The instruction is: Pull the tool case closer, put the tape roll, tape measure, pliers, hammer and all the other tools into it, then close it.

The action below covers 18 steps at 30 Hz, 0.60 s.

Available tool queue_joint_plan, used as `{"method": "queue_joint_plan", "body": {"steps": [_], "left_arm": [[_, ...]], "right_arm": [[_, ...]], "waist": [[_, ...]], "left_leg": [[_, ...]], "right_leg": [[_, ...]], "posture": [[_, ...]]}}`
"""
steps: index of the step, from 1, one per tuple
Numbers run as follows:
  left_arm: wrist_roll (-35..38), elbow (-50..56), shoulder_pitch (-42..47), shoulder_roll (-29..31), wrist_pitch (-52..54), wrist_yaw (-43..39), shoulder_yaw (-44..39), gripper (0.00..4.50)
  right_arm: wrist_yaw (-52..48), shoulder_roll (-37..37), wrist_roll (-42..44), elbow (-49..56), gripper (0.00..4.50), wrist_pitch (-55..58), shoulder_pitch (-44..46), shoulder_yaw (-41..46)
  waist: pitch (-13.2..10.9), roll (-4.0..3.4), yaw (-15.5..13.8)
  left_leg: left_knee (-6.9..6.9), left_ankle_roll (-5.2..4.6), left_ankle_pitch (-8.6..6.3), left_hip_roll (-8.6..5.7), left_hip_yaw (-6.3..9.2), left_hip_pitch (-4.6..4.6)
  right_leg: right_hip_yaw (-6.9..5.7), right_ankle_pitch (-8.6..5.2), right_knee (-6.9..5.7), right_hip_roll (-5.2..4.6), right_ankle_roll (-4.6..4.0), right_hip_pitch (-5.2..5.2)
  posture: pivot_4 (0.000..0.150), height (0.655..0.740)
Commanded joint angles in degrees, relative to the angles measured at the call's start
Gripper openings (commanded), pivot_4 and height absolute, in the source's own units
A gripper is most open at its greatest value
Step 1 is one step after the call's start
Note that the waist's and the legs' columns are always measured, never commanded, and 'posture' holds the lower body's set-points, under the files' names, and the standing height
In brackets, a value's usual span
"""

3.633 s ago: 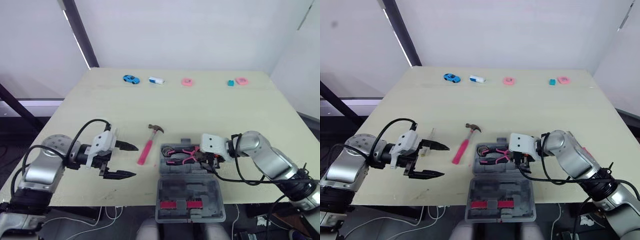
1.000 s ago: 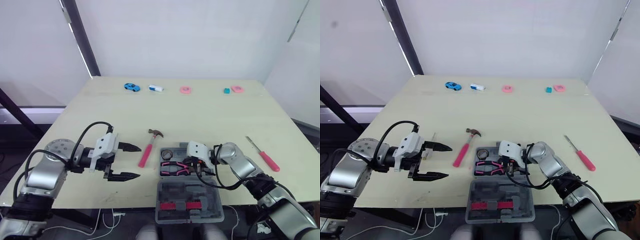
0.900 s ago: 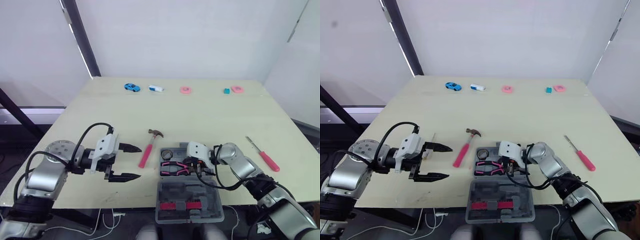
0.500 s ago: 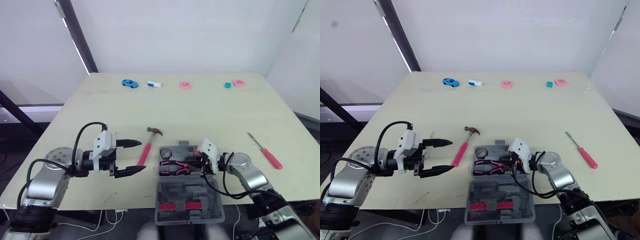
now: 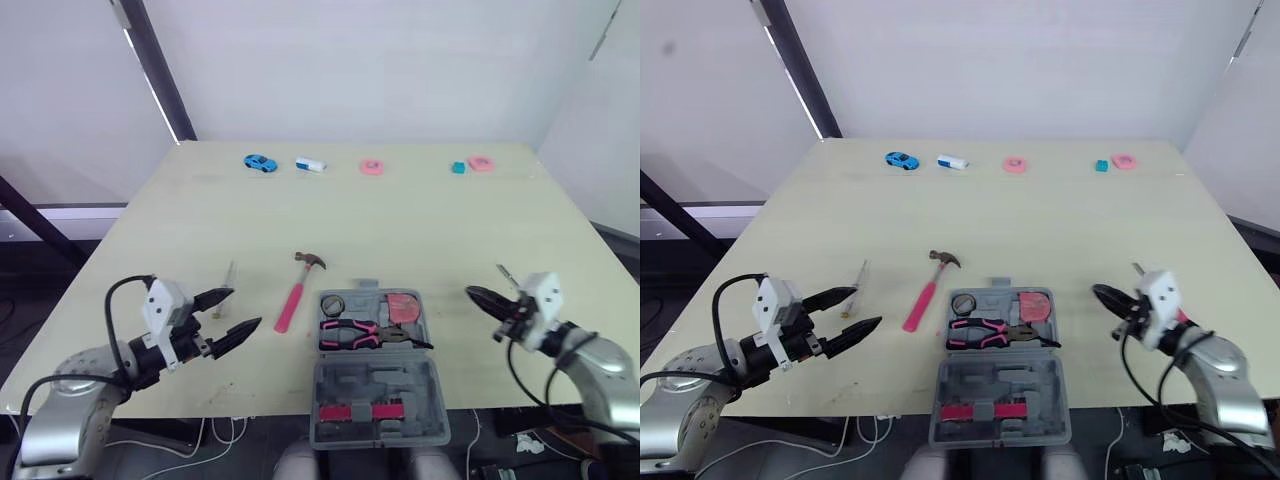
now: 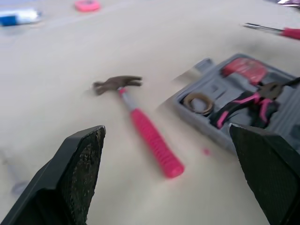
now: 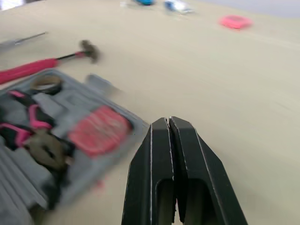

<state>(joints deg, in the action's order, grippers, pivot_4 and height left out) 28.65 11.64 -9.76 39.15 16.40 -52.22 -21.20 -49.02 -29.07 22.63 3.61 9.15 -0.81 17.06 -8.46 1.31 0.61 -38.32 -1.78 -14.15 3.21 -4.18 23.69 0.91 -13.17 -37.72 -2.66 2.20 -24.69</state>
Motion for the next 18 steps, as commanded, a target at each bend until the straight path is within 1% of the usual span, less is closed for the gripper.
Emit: {"method": "queue_joint_plan", "body": {"steps": [1, 2, 3, 4, 5, 8, 9, 10, 11, 12, 18], "left_arm": [[0.18, -0.33, -2.96, -1.24, -2.0, 1.74, -4.19, 4.5], [0.21, -0.63, -3.64, -1.53, -2.29, 1.88, -4.73, 4.5], [0.03, -1.24, -4.28, -1.65, -2.81, 1.94, -5.21, 4.5], [-0.13, -2.09, -4.87, -1.74, -3.38, 1.89, -5.8, 4.5], [-0.22, -3.47, -5.76, -1.93, -4.16, 1.84, -6.84, 4.5], [-0.72, -8.0, -8.27, -2.52, -6.93, 1.78, -9.59, 4.5], [-0.92, -9.07, -8.86, -2.65, -7.72, 1.79, -10.06, 4.5], [-1.14, -10.26, -9.42, -2.73, -8.62, 1.63, -10.47, 4.5], [-1.19, -11.24, -9.89, -2.77, -9.3, 1.48, -10.82, 4.5], [-1.23, -12.37, -10.32, -2.8, -10.04, 1.37, -11.16, 4.5], [-1.62, -15.22, -11.95, -2.36, -12.51, 0.37, -11.88, 4.5]], "right_arm": [[0.14, -1.46, 3.27, -0.55, 0.56, -4.0, -4.59, 8.64], [0.07, -1.56, 3.49, -1.02, 0.69, -4.83, -5.67, 9.78], [0.44, -1.43, 4.04, -1.69, 1.19, -5.31, -6.67, 11.1], [0.49, -1.46, 4.24, -2.49, 1.4, -5.87, -7.9, 12.17], [-0.27, -1.53, 4.41, -3.5, 1.93, -6.84, -9.91, 13.39], [-1.49, -1.07, 6.18, -6.05, 3.06, -8.34, -14.92, 16.95], [-1.83, -1.02, 6.62, -6.72, 3.59, -8.79, -16.01, 17.69], [-2.39, -1.12, 6.83, -7.65, 3.85, -9.36, -17.22, 18.27], [-2.95, -1.24, 6.94, -8.47, 4.37, -9.86, -18.27, 18.68], [-3.47, -1.28, 7.29, -9.31, 4.45, -10.1, -19.25, 19.15], [-5.37, -2.15, 8.01, -14.55, 4.45, -11.86, -21.92, 20.58]], "waist": [[0.0, 0.0, -0.01], [0.0, 0.0, -0.01], [0.0, 0.01, 0.0], [-0.01, 0.01, 0.06], [-0.01, 0.01, 0.1], [-0.01, -0.01, 0.06], [-0.01, -0.01, 0.06], [-0.01, -0.01, 0.07], [-0.01, -0.01, 0.08], [-0.02, -0.01, 0.07], [-0.02, -0.01, 0.12]], "left_leg": [[0.0, 0.0, 0.0, 0.0, 0.01, 0.0], [0.0, 0.0, 0.0, 0.01, 0.01, 0.0], [0.01, 0.0, 0.0, 0.01, 0.01, 0.01], [0.02, 0.0, 0.0, 0.0, 0.01, 0.01], [0.01, 0.0, 0.0, 0.01, 0.02, 0.01], [0.01, 0.01, -0.01, 0.04, 0.04, -0.02], [0.03, 0.01, -0.01, 0.05, 0.04, -0.01], [0.04, 0.01, -0.01, 0.07, 0.03, -0.01], [0.05, 0.01, -0.02, 0.09, 0.03, 0.01], [0.05, 0.01, -0.02, 0.1, 0.03, 0.0], [0.03, 0.27, -0.17, 0.12, 0.04, -0.02]], "right_leg": [[0.0, -0.01, 0.0, 0.0, 0.01, 0.0], [0.0, -0.02, 0.01, 0.0, 0.01, 0.0], [0.0, -0.02, 0.03, 0.0, 0.0, -0.01], [0.0, -0.02, 0.04, 0.0, 0.0, -0.01], [0.02, -0.04, 0.04, 0.0, 0.04, -0.01], [0.04, -0.1, 0.04, -0.02, 0.15, -0.01], [0.05, -0.1, 0.06, -0.03, 0.14, -0.02], [0.05, -0.11, 0.07, -0.04, 0.14, -0.03], [0.06, -0.11, 0.09, -0.08, 0.14, -0.04], [0.06, -0.11, 0.09, -0.1, 0.14, -0.04], [0.02, -0.13, 0.11, -0.58, 0.18, -0.09]], "posture": [[0.15, 0.7395], [0.15, 0.7395], [0.15, 0.7395], [0.15, 0.7395], [0.15, 0.7395], [0.15, 0.7395], [0.15, 0.7395], [0.15, 0.7395], [0.15, 0.7395], [0.15, 0.7395], [0.15, 0.7395]]}}
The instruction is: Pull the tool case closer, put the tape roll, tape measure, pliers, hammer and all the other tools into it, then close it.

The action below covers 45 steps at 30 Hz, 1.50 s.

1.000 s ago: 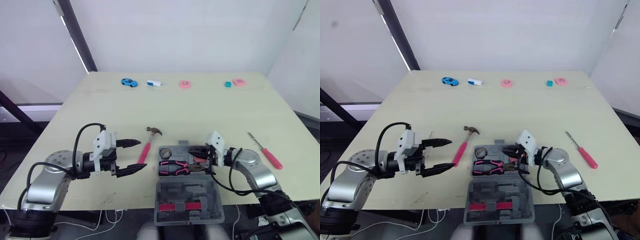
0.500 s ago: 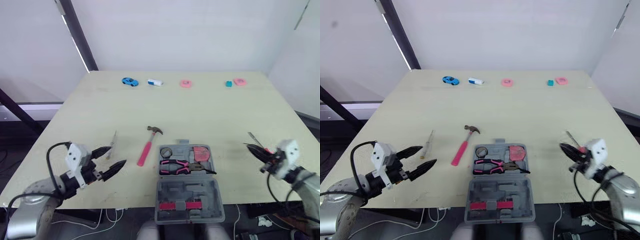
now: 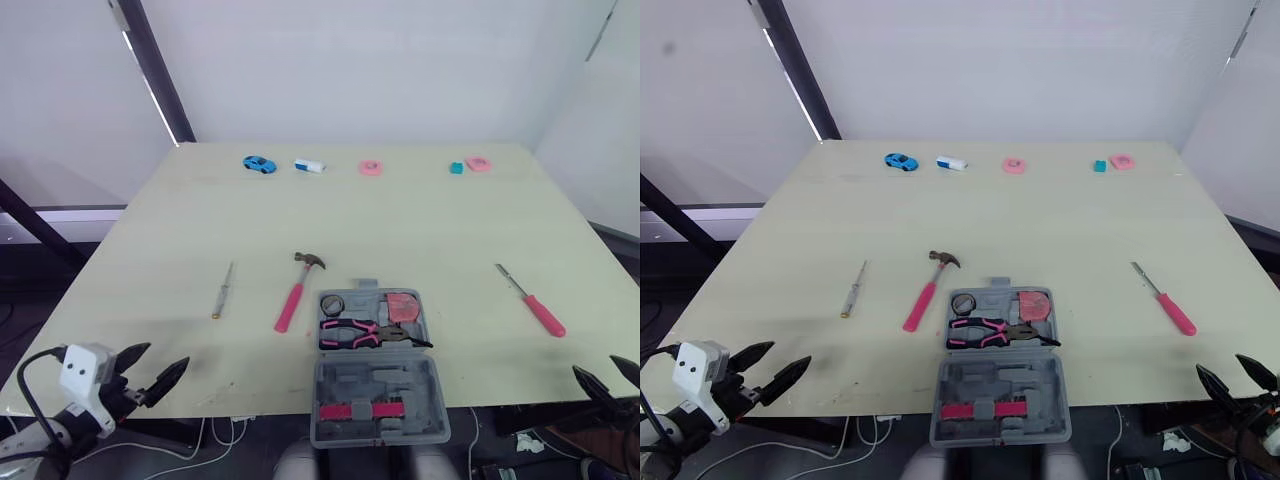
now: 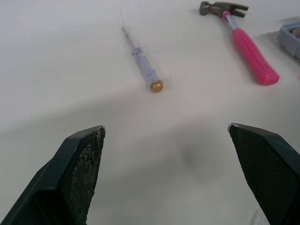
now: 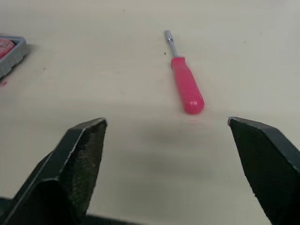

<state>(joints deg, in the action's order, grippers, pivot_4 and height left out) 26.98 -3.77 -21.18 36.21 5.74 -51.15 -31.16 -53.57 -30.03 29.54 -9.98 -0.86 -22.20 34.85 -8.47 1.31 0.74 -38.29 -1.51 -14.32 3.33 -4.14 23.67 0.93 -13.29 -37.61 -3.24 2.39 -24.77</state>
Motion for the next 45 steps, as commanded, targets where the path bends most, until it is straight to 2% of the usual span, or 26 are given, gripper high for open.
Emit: {"method": "queue_joint_plan", "body": {"steps": [1, 8, 17, 27, 30, 35, 37, 38, 45], "left_arm": [[0.13, 0.06, -0.67, 0.73, -2.09, -0.85, -2.0, 4.5], [-0.85, -0.44, -0.03, 2.21, -5.0, -2.91, -0.67, 4.5], [0.05, 3.39, 3.69, 5.8, -0.79, -7.55, 3.54, 4.5], [-3.63, 3.78, 12.66, 8.68, -0.46, -14.64, 16.65, 4.5], [-4.74, 1.91, 15.51, 8.26, -1.48, -16.34, 19.96, 3.61], [-7.46, -1.07, 19.09, 8.24, -3.26, -19.73, 25.58, 1.02], [-8.19, -2.34, 20.37, 8.0, -3.39, -20.85, 27.55, 0.3], [-8.75, -3.03, 21.2, 7.79, -3.56, -21.35, 28.74, 0.12], [-12.32, -7.08, 26.51, 5.69, -3.17, -22.11, 34.85, 0.12]], "right_arm": [[-1.1, -1.37, 1.35, -1.3, 4.45, -1.84, -0.68, 2.79], [-2.42, -3.48, 1.95, 0.07, 4.45, -0.53, 1.49, 1.07], [-4.81, -7.81, 0.08, 5.95, 4.45, 5.28, 4.91, -6.26], [-8.62, -11.37, -4.19, 9.83, 4.45, 7.49, 15.09, -19.73], [-10.18, -11.51, -5.05, 9.79, 3.58, 7.94, 17.77, -23.23], [-12.47, -11.76, -8.19, 9.21, 1.0, 7.4, 21.01, -29.11], [-13.2, -11.75, -10.45, 8.49, 0.25, 6.56, 22.43, -32.03], [-13.48, -11.57, -11.5, 8.26, 0.09, 6.47, 23.23, -33.62], [-13.62, -10.18, -16.09, 6.33, 0.09, 6.03, 27.87, -40.57]], "waist": [[0.0, -0.02, 0.0], [-0.07, -0.11, -0.01], [-0.08, -0.13, -0.18], [-0.09, -0.13, -0.2], [-0.09, -0.13, -0.27], [-0.1, -0.12, -0.26], [-0.1, -0.12, -0.24], [-0.1, -0.12, -0.23], [-0.1, -0.11, -0.25]], "left_leg": [[0.0, 0.02, -0.01, 0.0, 0.0, 0.0], [0.11, 0.03, -0.02, -0.03, 0.0, 0.03], [0.1, -0.15, 0.08, -0.04, 0.0, 0.04], [0.08, -0.27, 0.16, -0.11, -0.02, 0.07], [0.08, -0.27, 0.16, -0.15, -0.03, 0.08], [0.05, -0.27, 0.16, -0.17, -0.09, 0.08], [0.04, -0.28, 0.16, -0.16, -0.11, 0.08], [0.0, -0.28, 0.16, -0.16, -0.12, 0.08], [-0.06, -0.28, 0.17, -0.16, -0.15, 0.07]], "right_leg": [[-0.06, 0.0, 0.0, -0.09, 0.0, 0.0], [-0.18, 0.01, 0.04, -0.2, -0.02, -0.04], [-0.21, 0.02, 0.05, 0.09, -0.03, -0.02], [-0.2, 0.14, 0.03, 0.31, -0.22, 0.01], [-0.2, 0.15, 0.03, 0.36, -0.24, 0.02], [-0.19, 0.15, 0.01, 0.41, -0.24, 0.03], [-0.18, 0.15, -0.01, 0.43, -0.24, 0.03], [-0.19, 0.15, -0.03, 0.44, -0.23, 0.03], [-0.19, 0.16, -0.11, 0.49, -0.23, 0.05]], "posture": [[0.15, 0.7395], [0.15, 0.7395], [0.15, 0.7395], [0.15, 0.7395], [0.15, 0.7395], [0.15, 0.7395], [0.15, 0.7395], [0.15, 0.7395], [0.15, 0.7395]]}}
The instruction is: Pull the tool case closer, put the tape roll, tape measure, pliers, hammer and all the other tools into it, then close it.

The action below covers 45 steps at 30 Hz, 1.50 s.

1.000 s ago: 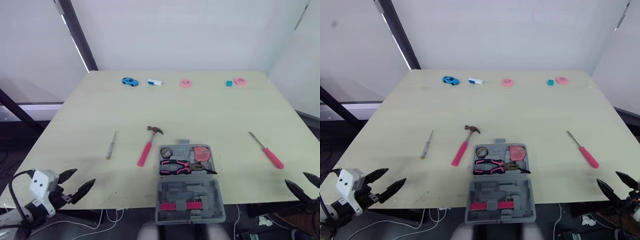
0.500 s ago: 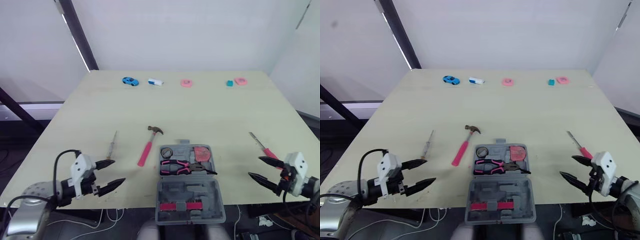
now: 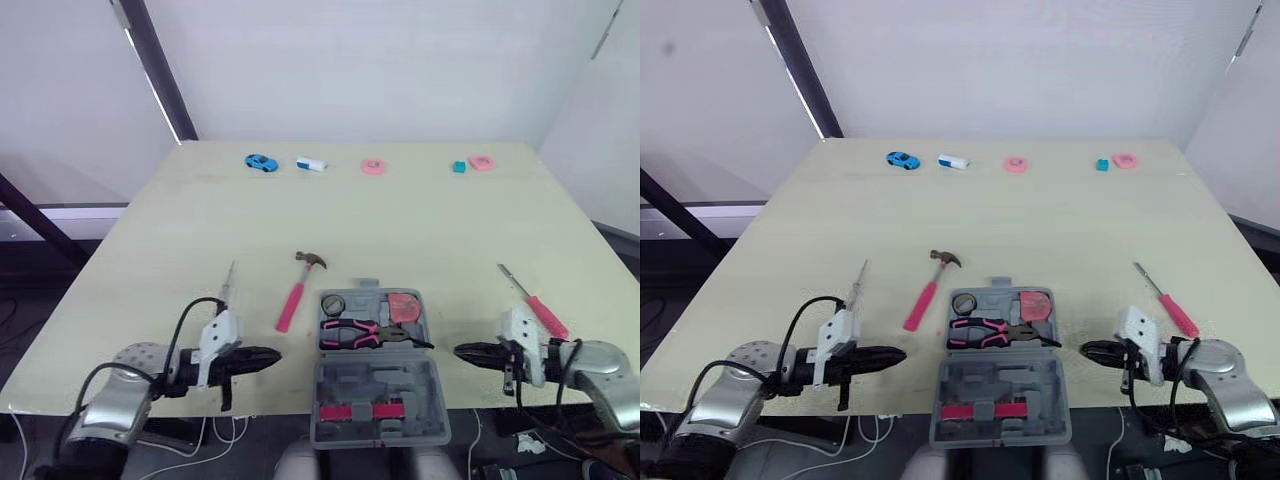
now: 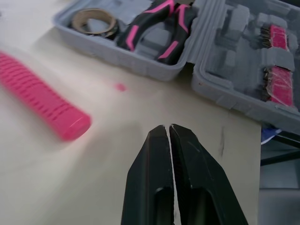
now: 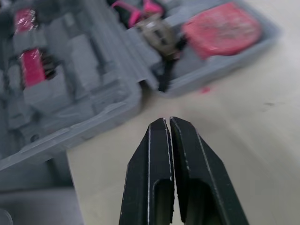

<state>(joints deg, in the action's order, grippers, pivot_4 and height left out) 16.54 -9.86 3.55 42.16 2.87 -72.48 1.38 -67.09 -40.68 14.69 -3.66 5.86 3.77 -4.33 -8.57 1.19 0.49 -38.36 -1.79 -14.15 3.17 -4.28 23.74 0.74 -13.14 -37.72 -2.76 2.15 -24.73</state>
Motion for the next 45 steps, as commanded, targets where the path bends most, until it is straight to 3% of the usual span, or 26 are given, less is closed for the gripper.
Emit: {"method": "queue_joint_plan", "body": {"steps": [1, 15, 45], "left_arm": [[-2.29, -1.38, 2.18, -0.28, -0.23, -0.93, 2.93, 0.12], [-5.88, -6.36, 8.36, -4.51, 0.12, -0.19, 7.92, 0.12], [-7.54, -5.61, 12.8, -9.61, 2.86, 0.56, 11.43, 0.12]], "right_arm": [[-0.14, 0.59, -1.56, -0.16, 0.09, -0.62, 2.29, -1.84], [-0.1, 2.87, -5.04, -3.04, 0.09, -1.62, 6.5, -6.4], [-0.11, 6.16, -7.27, -6.77, 0.09, -3.87, 7.43, -7.72]], "waist": [[0.0, 0.0, 0.0], [0.0, 0.01, 0.01], [0.0, 0.01, -0.11]], "left_leg": [[-0.01, 0.0, 0.0, 0.0, -0.01, 0.01], [-0.06, 0.0, 0.0, -0.01, -0.06, 0.02], [-0.12, 0.0, 0.01, -0.04, -0.02, 0.01]], "right_leg": [[-0.01, 0.0, 0.0, 0.02, 0.0, 0.0], [0.01, 0.01, -0.07, 0.07, 0.0, 0.02], [0.02, 0.05, -0.15, 0.11, 0.06, 0.05]], "posture": [[0.15, 0.7395], [0.15, 0.7395], [0.15, 0.7395]]}}
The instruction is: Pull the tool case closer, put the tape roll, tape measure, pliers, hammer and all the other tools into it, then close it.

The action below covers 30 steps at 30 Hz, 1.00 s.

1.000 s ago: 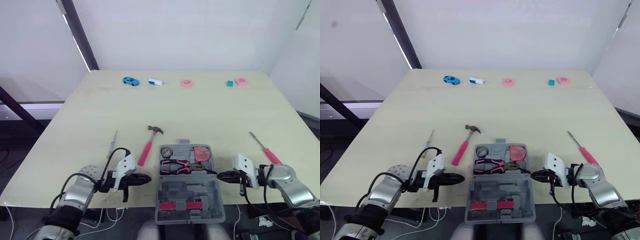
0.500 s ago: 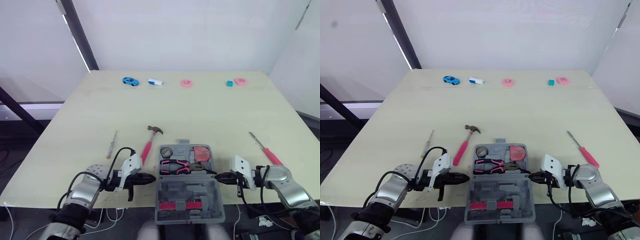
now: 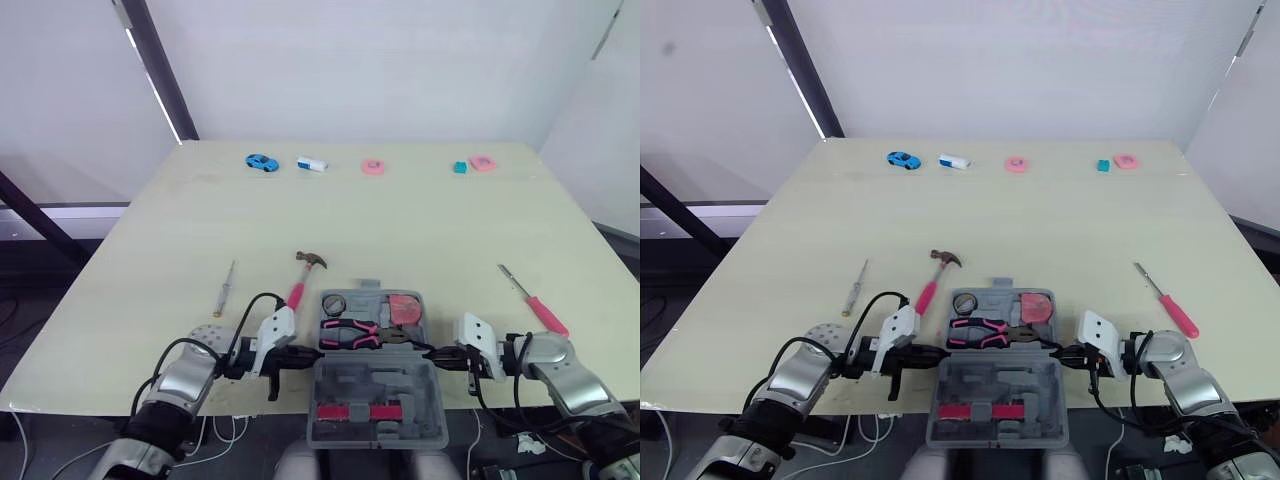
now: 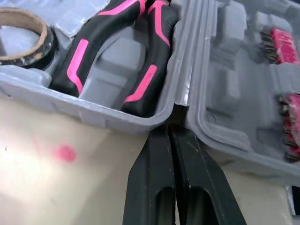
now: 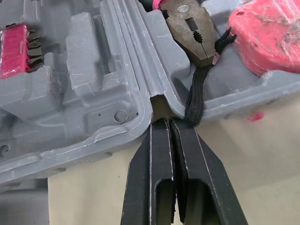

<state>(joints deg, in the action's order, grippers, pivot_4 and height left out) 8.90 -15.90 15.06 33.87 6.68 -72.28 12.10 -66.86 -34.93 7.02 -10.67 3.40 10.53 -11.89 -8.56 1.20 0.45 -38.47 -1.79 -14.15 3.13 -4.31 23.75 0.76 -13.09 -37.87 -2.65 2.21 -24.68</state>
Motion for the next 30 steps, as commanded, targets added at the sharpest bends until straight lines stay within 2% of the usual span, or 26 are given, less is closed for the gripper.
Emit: {"method": "queue_joint_plan", "body": {"steps": [1, 12, 30], "left_arm": [[-0.03, 0.34, 1.6, -1.64, -0.95, 0.41, 0.77, 0.12], [-0.34, -0.72, 3.77, -3.29, -0.54, 0.11, 0.53, 0.12], [-2.01, -7.71, 9.42, -4.92, -2.62, 4.51, -1.12, 0.12]], "right_arm": [[-0.29, 0.41, 0.44, 0.11, 0.09, -1.51, 0.64, -0.05], [0.97, 1.14, 0.43, -1.68, 0.09, -2.81, 1.66, 0.94], [4.68, 5.67, -2.74, -12.21, 0.09, -8.61, 9.43, 1.04]], "waist": [[0.0, 0.0, -0.12], [0.0, 0.0, -0.17], [0.0, 0.01, 0.34]], "left_leg": [[-0.01, 0.0, 0.0, -0.01, 0.01, 0.0], [-0.13, 0.0, 0.0, -0.02, 0.04, 0.0], [-0.22, -0.01, 0.01, 0.01, 0.04, -0.02]], "right_leg": [[0.0, 0.0, 0.0, 0.0, 0.0, 0.01], [0.0, -0.01, -0.01, 0.0, -0.01, 0.09], [0.04, 0.14, -0.09, 0.06, 0.23, 0.1]], "posture": [[0.15, 0.7395], [0.15, 0.7395], [0.15, 0.7395]]}}
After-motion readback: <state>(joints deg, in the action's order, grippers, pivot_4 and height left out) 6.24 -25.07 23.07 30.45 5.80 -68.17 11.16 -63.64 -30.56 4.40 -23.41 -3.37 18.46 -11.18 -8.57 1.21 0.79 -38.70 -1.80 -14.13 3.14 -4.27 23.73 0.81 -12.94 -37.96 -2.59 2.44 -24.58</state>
